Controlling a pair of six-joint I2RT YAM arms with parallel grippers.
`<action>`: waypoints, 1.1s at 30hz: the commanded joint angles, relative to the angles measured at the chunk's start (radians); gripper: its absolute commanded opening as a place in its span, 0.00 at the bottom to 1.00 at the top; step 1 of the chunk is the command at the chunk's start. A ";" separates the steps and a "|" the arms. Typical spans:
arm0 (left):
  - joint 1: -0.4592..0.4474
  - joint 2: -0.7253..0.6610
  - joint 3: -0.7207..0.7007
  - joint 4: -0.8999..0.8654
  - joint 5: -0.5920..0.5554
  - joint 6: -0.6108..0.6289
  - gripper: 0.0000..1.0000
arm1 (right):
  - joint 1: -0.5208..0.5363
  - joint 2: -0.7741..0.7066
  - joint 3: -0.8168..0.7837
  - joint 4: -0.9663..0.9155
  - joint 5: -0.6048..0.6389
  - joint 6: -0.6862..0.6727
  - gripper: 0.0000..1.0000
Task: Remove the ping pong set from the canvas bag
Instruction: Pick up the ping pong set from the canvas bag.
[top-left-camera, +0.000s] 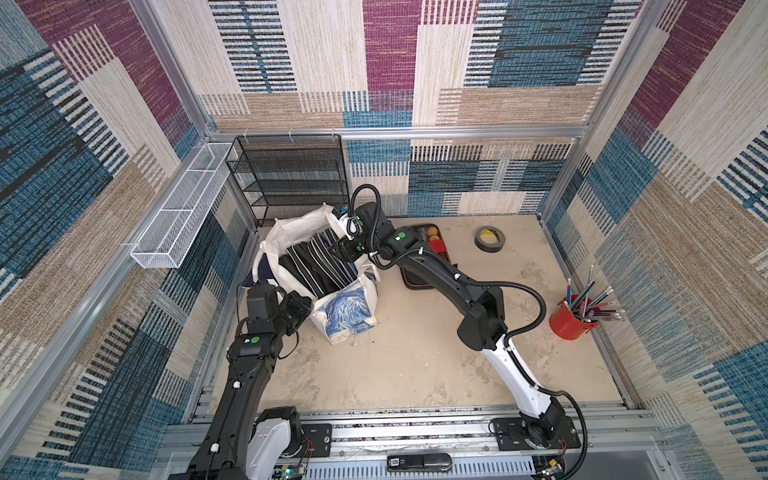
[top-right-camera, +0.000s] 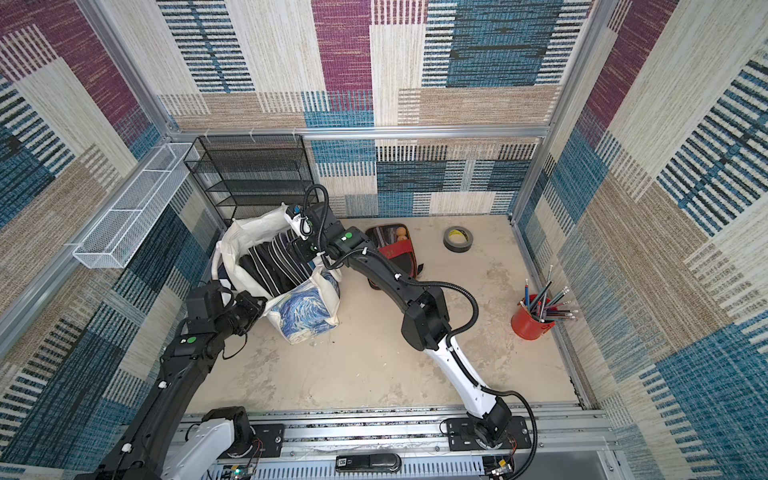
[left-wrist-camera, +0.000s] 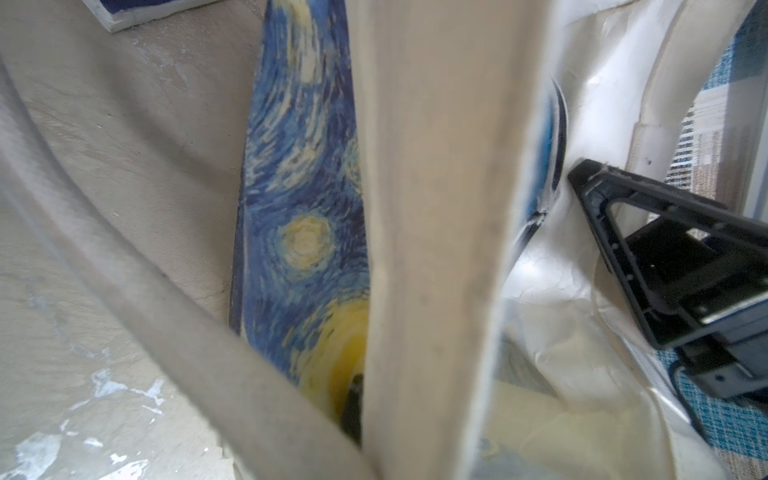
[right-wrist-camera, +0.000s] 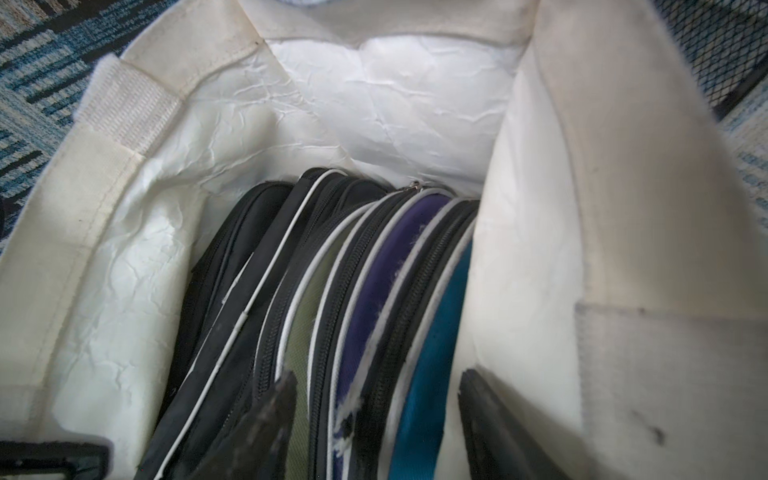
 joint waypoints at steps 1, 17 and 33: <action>0.000 0.008 0.002 0.007 0.016 0.026 0.00 | 0.009 -0.004 -0.004 0.006 0.012 -0.003 0.62; 0.000 0.001 0.004 0.007 0.014 0.029 0.00 | -0.012 0.033 0.000 -0.014 0.035 0.043 0.62; 0.000 -0.019 -0.002 0.001 0.017 0.027 0.00 | -0.016 0.059 0.004 -0.068 0.324 0.024 0.55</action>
